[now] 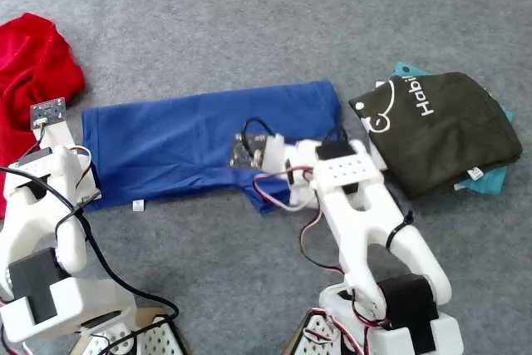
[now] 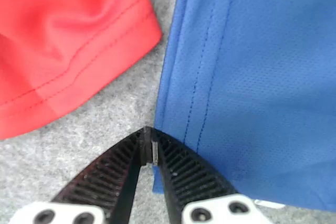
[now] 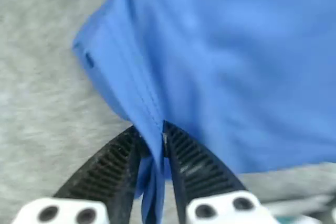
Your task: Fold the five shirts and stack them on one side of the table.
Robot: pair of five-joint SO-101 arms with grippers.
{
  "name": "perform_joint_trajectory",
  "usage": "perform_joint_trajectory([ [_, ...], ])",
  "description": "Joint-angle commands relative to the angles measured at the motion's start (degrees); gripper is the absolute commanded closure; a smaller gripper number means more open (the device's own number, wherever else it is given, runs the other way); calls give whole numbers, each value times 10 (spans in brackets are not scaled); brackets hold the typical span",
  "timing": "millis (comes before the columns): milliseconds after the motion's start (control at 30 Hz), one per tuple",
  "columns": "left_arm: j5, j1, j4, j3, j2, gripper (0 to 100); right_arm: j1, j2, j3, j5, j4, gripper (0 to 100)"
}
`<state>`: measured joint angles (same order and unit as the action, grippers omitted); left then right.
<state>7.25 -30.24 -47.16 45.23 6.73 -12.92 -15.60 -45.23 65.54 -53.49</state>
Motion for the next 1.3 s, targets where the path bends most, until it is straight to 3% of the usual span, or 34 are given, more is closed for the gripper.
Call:
perform_joint_trajectory([
  [0,-4,-4,6,0,22,971,-8,3,78,-2,-4,984],
  [233,-4,-4,6,0,22,970,-26,151,211,-2,-13,984],
  [933,-5,-4,6,1,22,970,-32,493,691,57,-187,979],
  [1000,-5,-4,6,1,22,970,-35,506,720,59,-203,949],
  [1200,-4,-4,6,0,22,970,-47,517,775,57,-240,706],
  [1267,-4,-4,6,0,22,970,-47,517,796,56,-251,669],
])
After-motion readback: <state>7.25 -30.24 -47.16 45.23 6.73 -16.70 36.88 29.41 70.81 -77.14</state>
